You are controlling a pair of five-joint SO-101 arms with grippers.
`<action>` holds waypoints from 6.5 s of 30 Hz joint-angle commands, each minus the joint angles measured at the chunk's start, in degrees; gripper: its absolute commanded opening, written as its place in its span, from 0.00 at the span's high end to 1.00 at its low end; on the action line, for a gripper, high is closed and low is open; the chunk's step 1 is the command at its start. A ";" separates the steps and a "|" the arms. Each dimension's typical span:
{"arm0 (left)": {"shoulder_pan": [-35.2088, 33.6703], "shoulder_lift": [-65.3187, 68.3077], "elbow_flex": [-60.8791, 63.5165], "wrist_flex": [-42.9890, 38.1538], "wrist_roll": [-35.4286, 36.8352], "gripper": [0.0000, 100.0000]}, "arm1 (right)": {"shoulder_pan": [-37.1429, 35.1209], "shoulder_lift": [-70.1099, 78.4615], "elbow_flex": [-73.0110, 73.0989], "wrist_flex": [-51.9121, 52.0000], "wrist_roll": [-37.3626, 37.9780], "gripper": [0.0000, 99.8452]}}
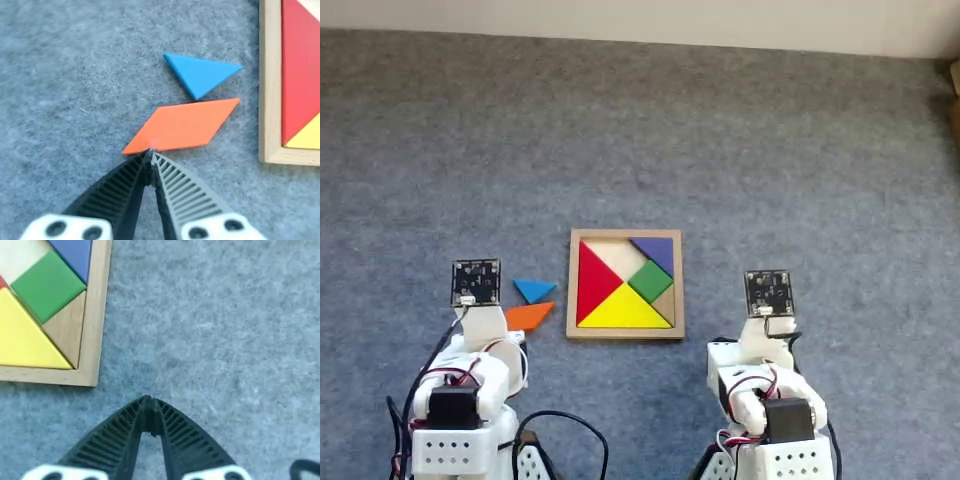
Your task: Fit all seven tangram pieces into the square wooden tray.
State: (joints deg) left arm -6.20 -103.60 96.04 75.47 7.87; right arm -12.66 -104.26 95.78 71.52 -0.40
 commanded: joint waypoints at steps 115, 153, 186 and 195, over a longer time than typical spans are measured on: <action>-7.96 124.44 -96.13 -5.63 -48.53 0.78 | 0.57 -1.01 8.48 -1.63 -0.18 0.99; -0.22 118.20 -100.88 11.25 -49.93 0.91 | 0.66 -1.01 8.48 -1.63 -0.09 0.99; 7.60 114.07 -98.68 10.99 -26.64 0.77 | 0.66 -1.01 8.48 -1.63 -0.09 0.99; 7.52 114.68 -96.40 10.55 -26.37 0.77 | 0.66 -1.01 8.48 -1.63 -0.09 0.99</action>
State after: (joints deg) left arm 2.15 13.85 -1.63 86.90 -19.21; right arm -12.66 -104.26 95.78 71.52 -0.40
